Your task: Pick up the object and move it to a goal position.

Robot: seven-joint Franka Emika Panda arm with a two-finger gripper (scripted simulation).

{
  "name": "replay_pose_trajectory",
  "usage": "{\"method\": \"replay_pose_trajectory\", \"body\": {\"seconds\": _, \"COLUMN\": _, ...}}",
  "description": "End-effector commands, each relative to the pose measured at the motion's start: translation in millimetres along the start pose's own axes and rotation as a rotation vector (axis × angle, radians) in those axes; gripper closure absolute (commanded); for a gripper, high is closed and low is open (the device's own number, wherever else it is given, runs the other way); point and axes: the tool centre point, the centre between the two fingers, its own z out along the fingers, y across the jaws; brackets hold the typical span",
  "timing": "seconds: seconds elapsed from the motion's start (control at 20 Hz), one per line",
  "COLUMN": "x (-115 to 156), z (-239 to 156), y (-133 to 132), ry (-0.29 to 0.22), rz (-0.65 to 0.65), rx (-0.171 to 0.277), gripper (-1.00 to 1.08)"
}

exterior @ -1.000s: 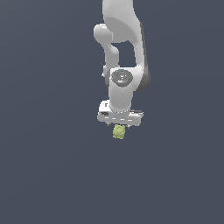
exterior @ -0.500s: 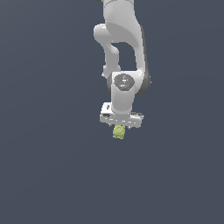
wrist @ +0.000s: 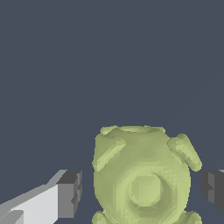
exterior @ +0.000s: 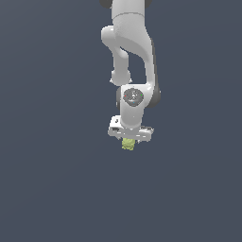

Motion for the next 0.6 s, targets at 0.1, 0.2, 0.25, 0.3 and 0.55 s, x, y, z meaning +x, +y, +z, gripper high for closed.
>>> {"method": "replay_pose_trajectory", "body": {"seconds": 0.1, "x": 0.3, "z": 14.6, "y": -0.2, "ry": 0.001, "rz": 0.001, "rx": 0.0, "gripper": -0.92}}
{"method": "replay_pose_trajectory", "body": {"seconds": 0.2, "x": 0.9, "z": 16.4, "y": -0.1, "ry": 0.001, "rz": 0.001, "rx": 0.0, "gripper": -0.92}}
{"method": "replay_pose_trajectory", "body": {"seconds": 0.25, "x": 1.0, "z": 16.6, "y": -0.2, "ry": 0.001, "rz": 0.001, "rx": 0.0, "gripper": -0.92}}
{"method": "replay_pose_trajectory", "body": {"seconds": 0.3, "x": 1.0, "z": 16.6, "y": -0.2, "ry": 0.001, "rz": 0.001, "rx": 0.0, "gripper": 1.08}}
{"method": "replay_pose_trajectory", "body": {"seconds": 0.55, "x": 1.0, "z": 16.6, "y": -0.2, "ry": 0.001, "rz": 0.001, "rx": 0.0, "gripper": 1.08}}
